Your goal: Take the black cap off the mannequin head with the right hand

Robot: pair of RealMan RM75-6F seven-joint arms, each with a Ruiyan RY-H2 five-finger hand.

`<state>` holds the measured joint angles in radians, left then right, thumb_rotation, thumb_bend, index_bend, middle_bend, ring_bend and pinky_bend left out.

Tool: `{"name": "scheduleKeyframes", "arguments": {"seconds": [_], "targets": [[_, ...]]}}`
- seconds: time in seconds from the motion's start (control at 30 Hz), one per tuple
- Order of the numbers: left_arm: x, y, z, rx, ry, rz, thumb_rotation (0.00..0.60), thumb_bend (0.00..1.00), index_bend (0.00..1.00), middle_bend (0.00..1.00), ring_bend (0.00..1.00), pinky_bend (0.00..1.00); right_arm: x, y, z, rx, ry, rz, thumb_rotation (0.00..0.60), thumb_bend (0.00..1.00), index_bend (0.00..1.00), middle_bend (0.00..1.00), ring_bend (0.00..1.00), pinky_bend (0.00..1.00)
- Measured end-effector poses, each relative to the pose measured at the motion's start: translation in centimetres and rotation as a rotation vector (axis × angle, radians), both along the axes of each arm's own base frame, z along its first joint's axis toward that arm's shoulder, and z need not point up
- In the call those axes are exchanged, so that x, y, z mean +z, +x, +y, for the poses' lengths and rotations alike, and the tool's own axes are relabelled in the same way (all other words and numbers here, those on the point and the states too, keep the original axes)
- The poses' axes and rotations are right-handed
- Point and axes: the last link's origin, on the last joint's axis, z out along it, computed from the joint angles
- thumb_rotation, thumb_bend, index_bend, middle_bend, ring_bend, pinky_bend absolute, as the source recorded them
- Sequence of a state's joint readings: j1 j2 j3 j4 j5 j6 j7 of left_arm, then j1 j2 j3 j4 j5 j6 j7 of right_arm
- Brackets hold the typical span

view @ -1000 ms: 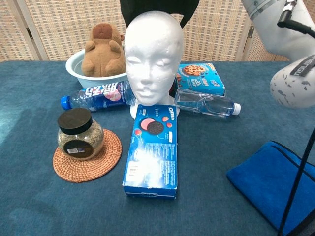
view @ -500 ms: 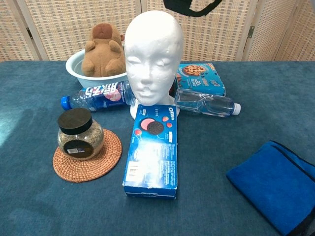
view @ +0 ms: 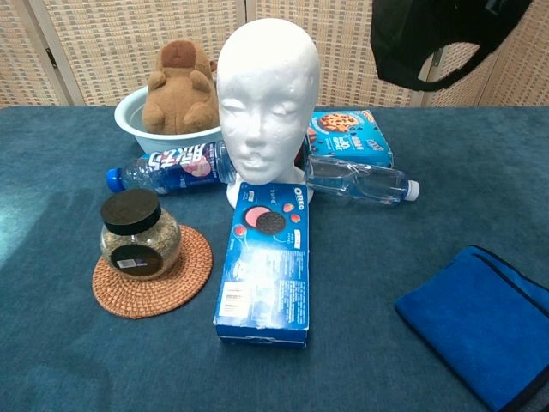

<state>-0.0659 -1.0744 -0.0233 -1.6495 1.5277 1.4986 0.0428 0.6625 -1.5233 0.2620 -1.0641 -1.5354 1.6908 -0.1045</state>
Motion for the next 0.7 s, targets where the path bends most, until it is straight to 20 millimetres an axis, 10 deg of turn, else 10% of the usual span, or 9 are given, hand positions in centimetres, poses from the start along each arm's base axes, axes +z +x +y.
{"name": "scheduleKeyframes", "arguments": {"seconds": [0.7], "targets": [[-0.2, -0.1, 0.2, 0.005, -0.005, 0.002, 0.600, 0.20, 0.02, 0.00, 0.00, 0.00, -5.6, -7.2, 0.3, -0.204, 0.162, -0.027, 0.600, 0.40, 0.92, 0.49, 0.25, 0.00]]}}
